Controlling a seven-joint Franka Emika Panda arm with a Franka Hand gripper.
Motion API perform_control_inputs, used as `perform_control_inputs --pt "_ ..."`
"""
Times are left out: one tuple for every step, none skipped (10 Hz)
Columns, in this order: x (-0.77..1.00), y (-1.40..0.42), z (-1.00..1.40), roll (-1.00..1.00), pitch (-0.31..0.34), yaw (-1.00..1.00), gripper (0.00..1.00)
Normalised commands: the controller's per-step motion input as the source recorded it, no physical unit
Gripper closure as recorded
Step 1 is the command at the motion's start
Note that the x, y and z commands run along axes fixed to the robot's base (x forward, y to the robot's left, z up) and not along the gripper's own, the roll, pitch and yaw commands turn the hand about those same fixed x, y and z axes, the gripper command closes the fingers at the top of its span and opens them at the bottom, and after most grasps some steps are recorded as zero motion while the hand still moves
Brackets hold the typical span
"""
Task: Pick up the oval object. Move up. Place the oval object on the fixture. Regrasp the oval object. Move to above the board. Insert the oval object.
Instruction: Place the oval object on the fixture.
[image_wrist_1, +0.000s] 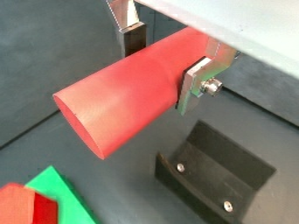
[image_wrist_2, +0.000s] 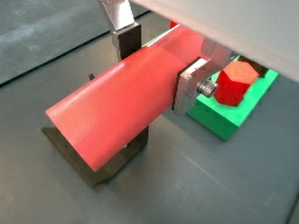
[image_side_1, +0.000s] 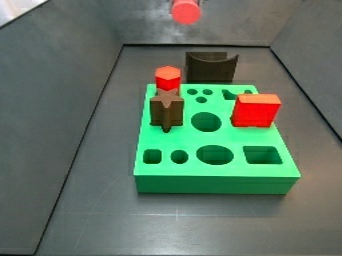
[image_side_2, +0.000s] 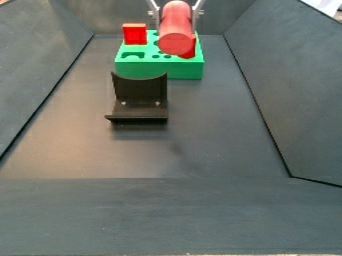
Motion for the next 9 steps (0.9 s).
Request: perform_control_inputs --pt "1.0 -0.14 -0.03 -0.14 0.149 -0.02 1.0" --pt "1.0 -0.13 -0.03 -0.13 0.155 -0.02 1.0" --pt "1.0 -0.11 -0.02 -0.11 0.158 -0.01 1.0" --pt "1.0 -0.09 -0.02 -0.1 0.154 -0.01 1.0" --pt "1.0 -0.08 -0.02 -0.1 0.151 0.0 1.0" --pt "1.0 -0.07 -0.01 -0.09 0.154 0.0 1.0" --pt "1.0 -0.06 -0.01 -0.09 0.16 0.01 1.0" --pt "0.52 0.5 0.22 -1.0 -0.101 0.02 1.0" --pt "0.44 0.5 0.21 -1.0 -0.096 0.02 1.0"
